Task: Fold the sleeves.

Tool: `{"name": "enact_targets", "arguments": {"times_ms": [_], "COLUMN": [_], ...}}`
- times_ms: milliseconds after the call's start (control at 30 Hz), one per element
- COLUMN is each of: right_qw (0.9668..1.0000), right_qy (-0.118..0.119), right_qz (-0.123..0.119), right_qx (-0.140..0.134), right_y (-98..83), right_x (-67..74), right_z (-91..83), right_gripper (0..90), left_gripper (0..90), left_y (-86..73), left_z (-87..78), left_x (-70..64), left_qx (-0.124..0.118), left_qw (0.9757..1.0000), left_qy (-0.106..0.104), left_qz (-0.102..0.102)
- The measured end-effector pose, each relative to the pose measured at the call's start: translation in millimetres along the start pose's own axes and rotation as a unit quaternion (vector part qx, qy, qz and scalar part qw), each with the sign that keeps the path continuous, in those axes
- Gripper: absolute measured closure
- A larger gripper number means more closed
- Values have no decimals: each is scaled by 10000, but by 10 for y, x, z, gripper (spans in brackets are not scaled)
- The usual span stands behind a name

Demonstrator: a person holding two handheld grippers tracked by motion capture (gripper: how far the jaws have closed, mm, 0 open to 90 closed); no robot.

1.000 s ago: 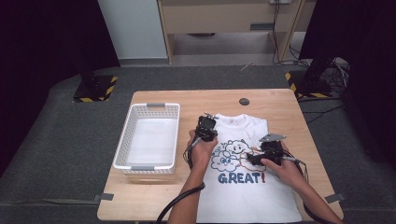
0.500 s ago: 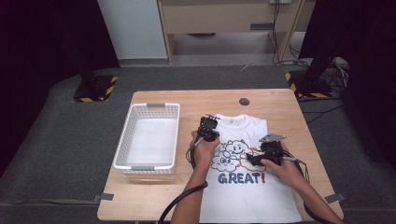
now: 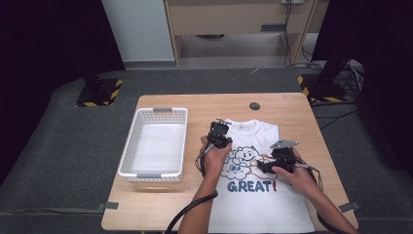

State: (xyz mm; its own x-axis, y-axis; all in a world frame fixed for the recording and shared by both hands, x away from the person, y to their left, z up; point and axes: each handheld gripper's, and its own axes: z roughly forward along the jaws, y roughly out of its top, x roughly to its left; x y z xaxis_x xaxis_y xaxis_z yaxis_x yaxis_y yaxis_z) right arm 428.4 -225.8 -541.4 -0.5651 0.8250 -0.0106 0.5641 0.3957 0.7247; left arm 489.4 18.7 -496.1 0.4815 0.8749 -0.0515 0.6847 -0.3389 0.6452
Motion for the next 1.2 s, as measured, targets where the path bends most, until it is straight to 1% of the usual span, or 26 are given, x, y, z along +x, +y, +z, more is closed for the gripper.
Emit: {"name": "enact_targets", "arguments": {"times_ms": [167,433,533,633,767,867,900,1000,1033,1100,1133,1167,1200], "right_qw": [10000,10000,10000,10000,10000,10000,9999,9998,9999,9998,9999,9999,9999], "right_qy": [12,17,27,58,69,92,107,116,100,133,128,138,146], "right_qz": [-11,-14,-9,-14,9,-19,-8,-170,-130,-126,-92,-52,-22], "right_qx": [4,4,6,6,3,-15,-22,2,0,-31,-48,-62,-74], "right_y": [-1,0,0,2,1,-4,-7,-13,-9,19,35,52,70], "right_x": [-3,-3,-6,-13,-23,-29,-29,-51,-61,-92,-104,-117,-129], "right_z": [0,0,1,3,0,-7,-12,-49,-71,-134,-161,-186,-213], "right_gripper": [31,30,29,25,24,25,27,32,31,35,38,44,47], "left_gripper": [692,642,626,591,507,397,366,274,247,201,177,157,136], "left_y": [5,-4,-18,-58,-97,-121,-131,-156,-163,-177,-185,-193,-201], "left_z": [-43,-131,-170,-209,-277,-321,-334,-376,-389,-404,-405,-399,-394], "left_x": [-26,-62,-67,-79,-99,-112,-120,-150,-156,-158,-153,-146,-138], "left_qx": [-68,-150,-194,-220,-266,-335,-343,-395,-413,-446,-458,-435,-386], "left_qw": [10000,9999,9998,9997,9996,9994,9994,9990,9989,9984,9983,9983,9984], "left_qy": [-50,-18,-25,-19,8,-28,-51,-175,-207,-312,-329,-364,-379], "left_qz": [-21,3,-29,-92,-42,-58,-35,76,90,138,134,131,171]}}
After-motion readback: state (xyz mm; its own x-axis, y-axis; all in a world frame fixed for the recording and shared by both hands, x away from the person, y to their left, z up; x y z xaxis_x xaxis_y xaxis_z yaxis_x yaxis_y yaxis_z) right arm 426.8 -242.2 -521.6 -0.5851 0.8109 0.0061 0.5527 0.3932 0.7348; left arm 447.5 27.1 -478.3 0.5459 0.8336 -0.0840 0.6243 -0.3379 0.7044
